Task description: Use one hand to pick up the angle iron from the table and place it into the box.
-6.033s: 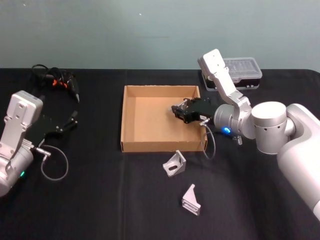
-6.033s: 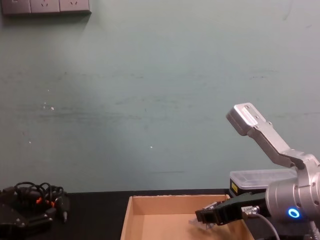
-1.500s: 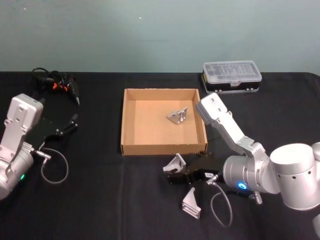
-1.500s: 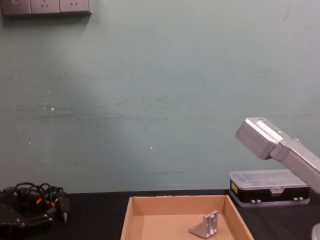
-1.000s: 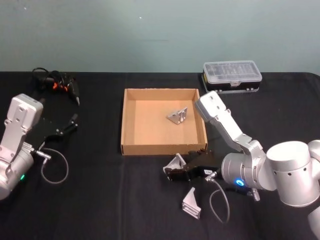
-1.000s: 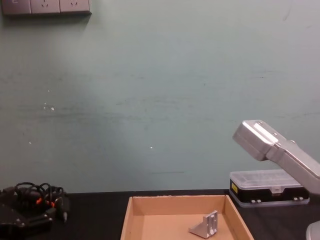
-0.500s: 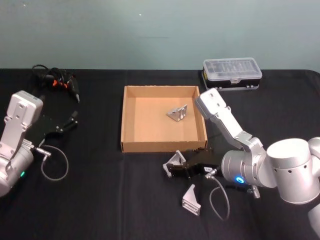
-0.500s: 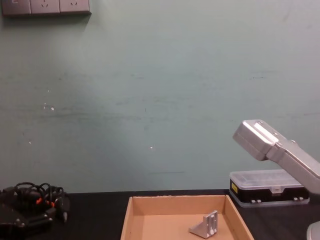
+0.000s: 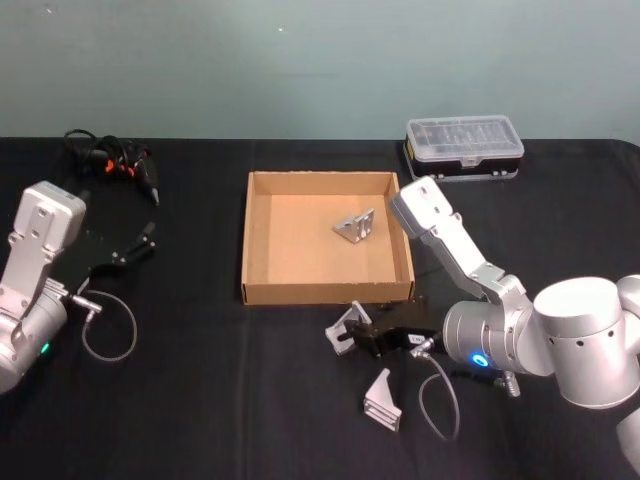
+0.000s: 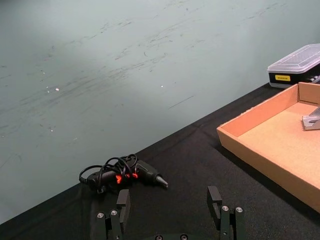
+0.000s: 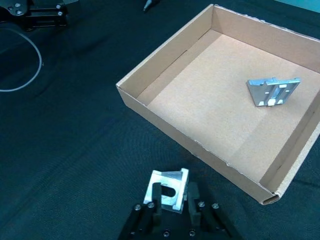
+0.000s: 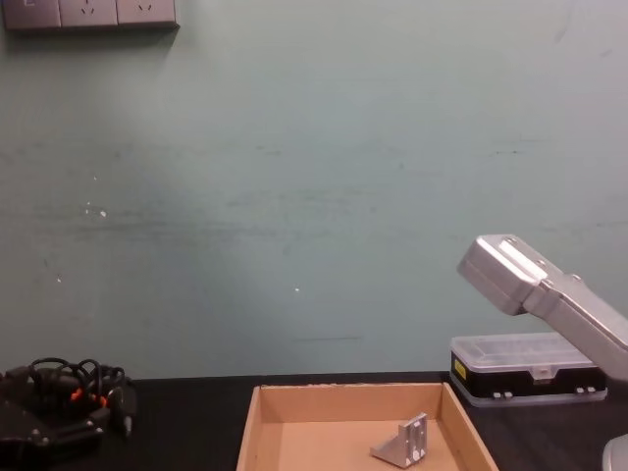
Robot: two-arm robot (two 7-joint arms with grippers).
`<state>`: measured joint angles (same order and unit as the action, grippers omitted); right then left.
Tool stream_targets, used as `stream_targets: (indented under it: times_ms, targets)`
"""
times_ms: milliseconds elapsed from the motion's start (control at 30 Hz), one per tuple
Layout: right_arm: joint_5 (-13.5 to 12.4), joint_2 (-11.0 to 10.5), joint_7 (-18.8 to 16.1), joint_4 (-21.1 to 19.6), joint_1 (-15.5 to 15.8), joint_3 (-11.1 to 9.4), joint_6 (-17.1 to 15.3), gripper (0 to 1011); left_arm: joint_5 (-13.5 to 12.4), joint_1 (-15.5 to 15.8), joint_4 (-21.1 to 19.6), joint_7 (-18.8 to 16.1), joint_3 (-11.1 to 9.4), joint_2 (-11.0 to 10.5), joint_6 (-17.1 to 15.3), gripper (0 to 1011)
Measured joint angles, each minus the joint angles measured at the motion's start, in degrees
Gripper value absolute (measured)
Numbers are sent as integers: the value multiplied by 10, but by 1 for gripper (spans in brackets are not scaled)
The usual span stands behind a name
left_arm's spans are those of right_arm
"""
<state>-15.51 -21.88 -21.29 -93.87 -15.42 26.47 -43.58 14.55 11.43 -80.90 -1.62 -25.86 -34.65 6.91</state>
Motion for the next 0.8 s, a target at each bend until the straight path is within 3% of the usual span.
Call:
stream_targets:
  times_ms: [300, 633, 800]
  targets:
    - [0, 0, 0, 0, 0, 0, 0, 80, 0, 0, 0, 0, 0, 0, 0, 1011]
    - [-1, -2, -4, -7, 4, -2, 4, 77, 0, 0, 0, 0, 0, 0, 0, 1011]
    - [-9, -10, -9, -39, 11, -14, 10, 77, 0, 0, 0, 0, 0, 0, 0, 1011]
